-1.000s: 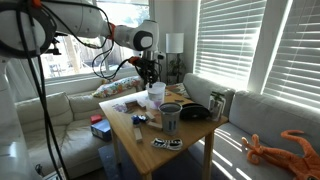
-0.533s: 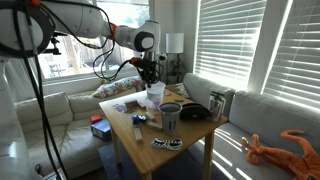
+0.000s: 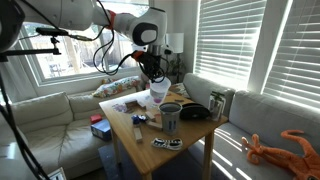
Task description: Empty the plastic cup into the silver cup then stack the cups
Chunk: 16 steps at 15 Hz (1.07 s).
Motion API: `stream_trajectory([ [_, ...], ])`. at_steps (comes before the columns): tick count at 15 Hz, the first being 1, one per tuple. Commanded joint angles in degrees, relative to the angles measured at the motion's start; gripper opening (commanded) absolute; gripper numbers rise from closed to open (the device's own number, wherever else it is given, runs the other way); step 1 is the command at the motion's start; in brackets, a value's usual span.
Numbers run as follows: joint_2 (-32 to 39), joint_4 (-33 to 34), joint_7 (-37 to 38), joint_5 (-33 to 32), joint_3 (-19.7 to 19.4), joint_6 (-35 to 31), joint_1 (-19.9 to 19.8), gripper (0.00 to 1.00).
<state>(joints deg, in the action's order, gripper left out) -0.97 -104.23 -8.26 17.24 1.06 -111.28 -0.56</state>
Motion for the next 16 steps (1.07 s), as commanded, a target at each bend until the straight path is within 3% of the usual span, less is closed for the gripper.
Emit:
stream_trajectory([
  [1,-9.62,-8.30,-5.06,5.46,-2.54,-3.36,-1.12,0.02],
  [5,-17.08,-15.74,-6.92,9.47,-6.54,-5.32,-1.68,0.02],
  [6,-11.91,-9.53,-5.28,6.27,-5.76,-2.69,-0.91,0.07],
  [10,-15.85,-13.96,-5.86,7.37,-7.39,-3.80,-1.01,0.07],
  [11,-15.92,-14.17,-5.86,7.41,-7.34,-3.92,-0.96,0.02],
  [16,-17.47,-17.00,-17.72,14.85,-10.64,-9.48,0.32,0.02],
])
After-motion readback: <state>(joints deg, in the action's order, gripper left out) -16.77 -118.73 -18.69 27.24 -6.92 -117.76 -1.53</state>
